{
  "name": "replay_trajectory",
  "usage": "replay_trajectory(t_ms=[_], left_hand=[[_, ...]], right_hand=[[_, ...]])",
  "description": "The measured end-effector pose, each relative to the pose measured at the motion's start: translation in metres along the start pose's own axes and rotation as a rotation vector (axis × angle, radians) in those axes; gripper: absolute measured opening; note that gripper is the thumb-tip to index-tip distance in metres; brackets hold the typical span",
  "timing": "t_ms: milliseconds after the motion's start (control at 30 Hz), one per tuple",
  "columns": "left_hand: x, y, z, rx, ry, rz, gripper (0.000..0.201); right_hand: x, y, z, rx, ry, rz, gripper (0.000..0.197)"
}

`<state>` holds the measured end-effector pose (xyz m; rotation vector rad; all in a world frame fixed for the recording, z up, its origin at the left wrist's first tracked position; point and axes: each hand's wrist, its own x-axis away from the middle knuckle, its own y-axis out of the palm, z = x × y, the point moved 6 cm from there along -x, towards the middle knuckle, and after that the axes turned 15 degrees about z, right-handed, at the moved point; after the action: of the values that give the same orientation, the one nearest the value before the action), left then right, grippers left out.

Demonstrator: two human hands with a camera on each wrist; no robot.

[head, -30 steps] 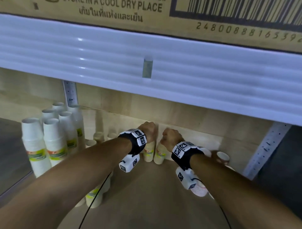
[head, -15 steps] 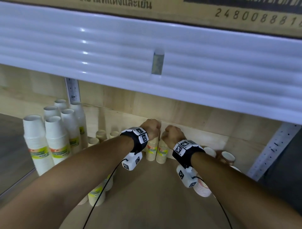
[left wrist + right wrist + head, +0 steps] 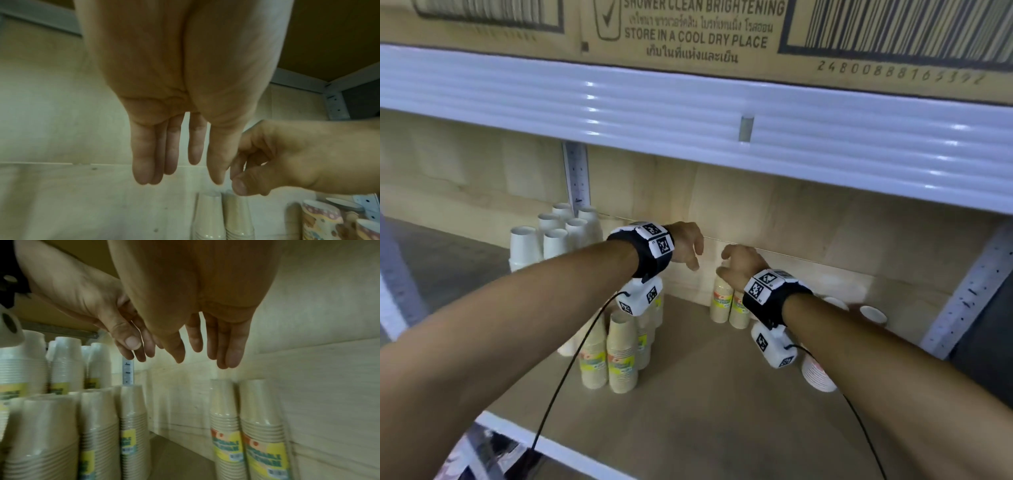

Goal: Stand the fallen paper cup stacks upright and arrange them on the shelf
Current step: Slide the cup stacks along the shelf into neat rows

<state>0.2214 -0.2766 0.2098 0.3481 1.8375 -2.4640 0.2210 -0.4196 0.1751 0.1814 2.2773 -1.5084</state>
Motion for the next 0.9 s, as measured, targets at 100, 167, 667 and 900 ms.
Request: replay_trajectory(t_ms=[100,167,667,900], left_hand=[[0.016,-0.018,-0.021,-0.041,-0.036,-0.035,0.04],[0.028,-0.028,-0.033,-0.054,-0.053,-0.06,0.038],[0.119,-0.036,-0.103,-0.212,-0.148,-0.174,0.034],[0.132,-0.011,-0.116,-0.108,-0.149,-0.197,0.028]], right_hand=[[0.009,-0.003,-0.031,-0.027,-0.032,-0.011,0.043],[0.014,-0.003,-0.051,-0.041,-0.061,-0.025,0.043],[0.076,0.029,-0.168,-0.056,-0.22,-0.295,0.03],[0.092,0.041,-0.178,-0.05,-0.334,-0.376,0.02]])
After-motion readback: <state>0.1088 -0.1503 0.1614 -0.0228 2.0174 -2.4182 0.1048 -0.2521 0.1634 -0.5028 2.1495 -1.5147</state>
